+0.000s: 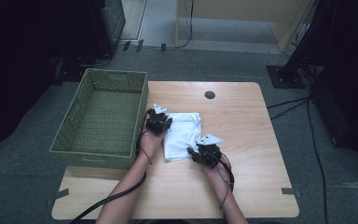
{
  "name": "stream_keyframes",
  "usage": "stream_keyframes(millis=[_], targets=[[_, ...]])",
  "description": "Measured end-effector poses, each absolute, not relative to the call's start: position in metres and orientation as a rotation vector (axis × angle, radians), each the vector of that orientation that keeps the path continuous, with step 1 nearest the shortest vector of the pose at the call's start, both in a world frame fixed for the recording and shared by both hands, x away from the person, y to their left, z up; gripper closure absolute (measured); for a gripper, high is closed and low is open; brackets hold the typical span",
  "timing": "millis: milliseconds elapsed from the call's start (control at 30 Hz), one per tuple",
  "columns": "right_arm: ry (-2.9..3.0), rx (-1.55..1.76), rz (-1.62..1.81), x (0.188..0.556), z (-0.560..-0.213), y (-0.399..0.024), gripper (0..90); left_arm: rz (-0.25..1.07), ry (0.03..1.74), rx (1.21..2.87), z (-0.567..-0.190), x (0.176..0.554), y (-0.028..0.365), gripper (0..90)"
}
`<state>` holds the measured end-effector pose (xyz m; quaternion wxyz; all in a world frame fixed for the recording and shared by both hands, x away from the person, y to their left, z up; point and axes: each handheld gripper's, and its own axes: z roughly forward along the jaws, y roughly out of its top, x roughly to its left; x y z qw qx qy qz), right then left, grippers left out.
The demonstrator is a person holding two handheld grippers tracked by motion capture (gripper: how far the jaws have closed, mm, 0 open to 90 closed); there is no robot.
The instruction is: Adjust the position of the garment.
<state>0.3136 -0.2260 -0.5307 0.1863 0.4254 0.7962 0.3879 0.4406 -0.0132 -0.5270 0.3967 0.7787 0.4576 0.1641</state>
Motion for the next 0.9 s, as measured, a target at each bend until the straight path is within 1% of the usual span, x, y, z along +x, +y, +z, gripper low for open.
stream_keyframes(millis=[100, 200, 367, 567, 600, 733, 767, 900], targets=[[2.246, 1.195, 1.101, 0.313, -0.531, -0.224, 65.3, 0.418, 1.153, 1.976, -0.527, 0.44, -0.014, 75.3], [2.239, 1.209, 1.107, 0.314, -0.531, -0.222, 72.4, 0.42, 1.146, 1.982, -0.527, 0.439, -0.015, 78.6], [2.236, 1.233, 1.122, 0.316, -0.53, -0.22, 80.7, 0.411, 1.147, 1.979, -0.527, 0.439, -0.015, 80.2], [2.254, 1.269, 1.169, 0.322, -0.53, -0.22, 83.1, 0.374, 1.164, 1.98, -0.524, 0.442, -0.016, 81.1], [2.266, 1.28, 1.161, 0.325, -0.527, -0.221, 83.3, 0.351, 1.177, 1.975, -0.523, 0.444, -0.015, 82.6], [2.265, 1.273, 1.172, 0.327, -0.519, -0.222, 83.4, 0.314, 1.185, 1.964, -0.518, 0.446, -0.016, 83.9], [2.263, 1.257, 1.176, 0.327, -0.51, -0.223, 83.4, 0.309, 1.185, 1.963, -0.516, 0.446, -0.017, 87.2], [2.263, 1.248, 1.169, 0.329, -0.502, -0.226, 83.5, 0.291, 1.175, 1.99, -0.508, 0.446, -0.023, 87.4]])
